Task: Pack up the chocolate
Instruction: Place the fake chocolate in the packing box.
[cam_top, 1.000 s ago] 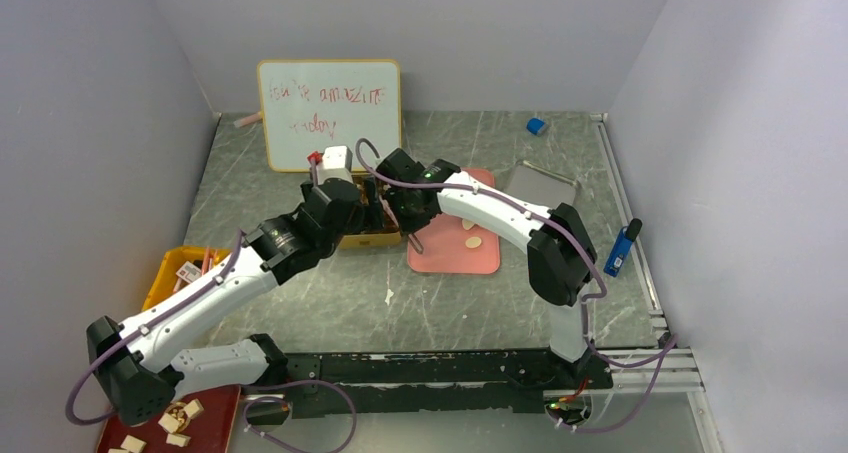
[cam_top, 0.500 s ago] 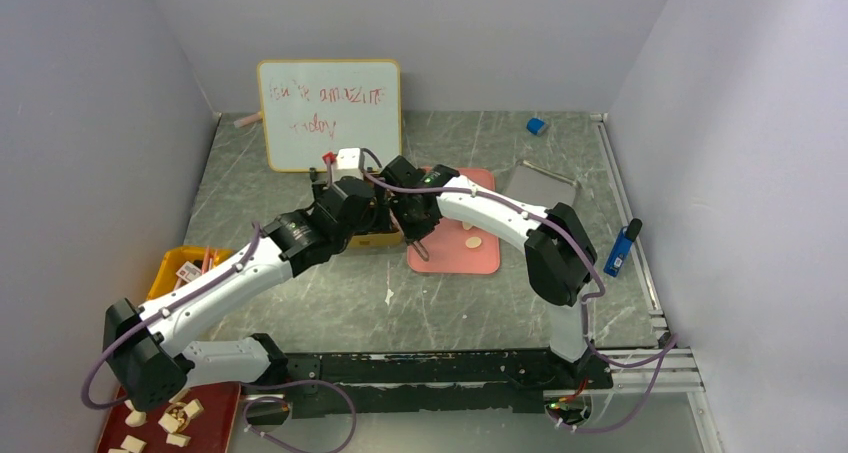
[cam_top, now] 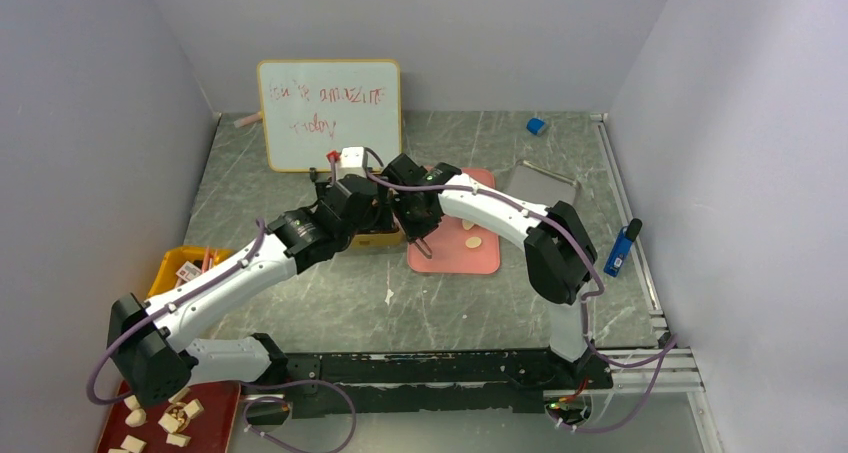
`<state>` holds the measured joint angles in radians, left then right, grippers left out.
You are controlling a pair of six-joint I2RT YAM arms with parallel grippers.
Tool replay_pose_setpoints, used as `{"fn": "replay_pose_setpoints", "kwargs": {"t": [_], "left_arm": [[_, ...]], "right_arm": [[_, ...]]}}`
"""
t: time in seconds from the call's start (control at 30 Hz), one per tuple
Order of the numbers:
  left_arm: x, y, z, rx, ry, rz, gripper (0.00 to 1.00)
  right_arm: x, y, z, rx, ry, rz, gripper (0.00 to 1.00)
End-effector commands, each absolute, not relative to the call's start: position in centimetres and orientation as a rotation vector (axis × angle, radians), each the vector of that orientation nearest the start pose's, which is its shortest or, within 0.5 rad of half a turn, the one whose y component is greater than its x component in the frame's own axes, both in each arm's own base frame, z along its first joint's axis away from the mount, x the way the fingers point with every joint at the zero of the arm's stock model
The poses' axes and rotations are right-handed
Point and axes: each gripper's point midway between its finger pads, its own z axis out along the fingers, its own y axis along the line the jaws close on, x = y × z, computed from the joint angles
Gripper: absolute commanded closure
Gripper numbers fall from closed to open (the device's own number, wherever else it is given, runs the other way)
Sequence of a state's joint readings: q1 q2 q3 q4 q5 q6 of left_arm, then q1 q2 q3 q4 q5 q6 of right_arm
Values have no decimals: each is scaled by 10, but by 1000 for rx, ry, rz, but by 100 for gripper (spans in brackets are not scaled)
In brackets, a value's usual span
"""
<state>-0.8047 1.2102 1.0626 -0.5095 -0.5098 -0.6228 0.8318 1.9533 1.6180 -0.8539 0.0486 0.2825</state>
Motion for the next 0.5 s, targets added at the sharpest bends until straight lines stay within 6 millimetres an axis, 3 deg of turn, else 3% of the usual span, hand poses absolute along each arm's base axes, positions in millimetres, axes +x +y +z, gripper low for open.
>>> {"fn": "replay_pose_setpoints", "kwargs": {"t": [0.0, 0.3, 0.47], "left_arm": [[296, -214, 232, -75, 2094, -316, 8], [297, -209, 236, -76, 2085, -312, 8], [298, -209, 238, -80, 2081, -315, 8]], "right_arm": [[298, 331, 106, -736, 2611, 281, 69], [304, 339, 113, -730, 2585, 309, 66], [310, 338, 126, -700, 2547, 301, 70]]}}
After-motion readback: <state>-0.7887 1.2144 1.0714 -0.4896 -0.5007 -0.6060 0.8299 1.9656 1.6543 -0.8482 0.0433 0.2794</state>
